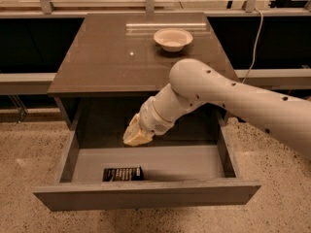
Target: Pick rxbar chocolate from top drawer and place on counter
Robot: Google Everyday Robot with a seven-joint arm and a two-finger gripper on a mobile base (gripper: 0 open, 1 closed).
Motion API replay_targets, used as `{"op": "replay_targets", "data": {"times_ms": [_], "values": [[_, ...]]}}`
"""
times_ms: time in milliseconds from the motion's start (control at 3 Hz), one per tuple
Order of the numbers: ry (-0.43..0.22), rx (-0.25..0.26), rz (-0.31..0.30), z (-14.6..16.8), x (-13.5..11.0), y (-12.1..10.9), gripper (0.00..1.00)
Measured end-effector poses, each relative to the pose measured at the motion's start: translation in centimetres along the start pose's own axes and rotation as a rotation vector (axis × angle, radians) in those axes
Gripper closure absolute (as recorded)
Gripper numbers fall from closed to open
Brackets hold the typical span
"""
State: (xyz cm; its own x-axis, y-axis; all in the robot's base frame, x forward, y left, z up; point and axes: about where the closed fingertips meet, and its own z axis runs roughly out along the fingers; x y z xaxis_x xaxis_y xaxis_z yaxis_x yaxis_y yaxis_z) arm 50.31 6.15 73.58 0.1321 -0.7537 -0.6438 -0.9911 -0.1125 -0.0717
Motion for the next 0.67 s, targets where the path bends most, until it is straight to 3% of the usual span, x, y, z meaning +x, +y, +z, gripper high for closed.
{"op": "replay_targets", "data": {"times_ms": [333, 667], "values": [[0.014, -0.012, 0.002, -2.06, -1.11, 0.34, 0.97], [0.068, -0.035, 0.024, -1.84, -0.83, 0.25, 0.74]]}}
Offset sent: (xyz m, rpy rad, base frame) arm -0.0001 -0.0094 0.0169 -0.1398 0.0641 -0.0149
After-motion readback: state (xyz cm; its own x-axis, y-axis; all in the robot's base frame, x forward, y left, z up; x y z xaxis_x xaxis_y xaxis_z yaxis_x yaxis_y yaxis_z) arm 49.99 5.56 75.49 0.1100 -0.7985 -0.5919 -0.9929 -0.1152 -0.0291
